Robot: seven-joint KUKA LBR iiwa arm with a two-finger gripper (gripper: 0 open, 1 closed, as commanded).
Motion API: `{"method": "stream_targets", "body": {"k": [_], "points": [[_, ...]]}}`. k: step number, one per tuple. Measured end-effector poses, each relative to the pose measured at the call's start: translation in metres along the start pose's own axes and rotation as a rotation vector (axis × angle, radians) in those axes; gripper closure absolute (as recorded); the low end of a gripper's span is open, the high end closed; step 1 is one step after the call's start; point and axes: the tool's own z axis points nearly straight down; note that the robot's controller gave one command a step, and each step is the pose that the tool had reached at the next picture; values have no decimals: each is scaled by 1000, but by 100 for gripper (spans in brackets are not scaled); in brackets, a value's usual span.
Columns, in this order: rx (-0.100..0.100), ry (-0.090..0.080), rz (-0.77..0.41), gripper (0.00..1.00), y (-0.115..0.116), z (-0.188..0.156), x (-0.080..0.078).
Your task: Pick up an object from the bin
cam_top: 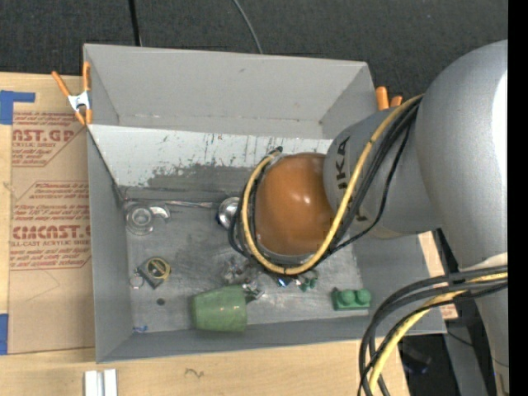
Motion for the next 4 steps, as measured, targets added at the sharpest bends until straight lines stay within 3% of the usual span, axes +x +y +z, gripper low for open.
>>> {"method": "stream_targets", "body": {"k": [1,2,3,4], "points": [[0,7,1,0,-1,2,3],[7,-5,-12,0,44,-4,-15],[6,-4,-6,100,42,-4,-14],[3,7,-66,100,0,-115,-12]]}}
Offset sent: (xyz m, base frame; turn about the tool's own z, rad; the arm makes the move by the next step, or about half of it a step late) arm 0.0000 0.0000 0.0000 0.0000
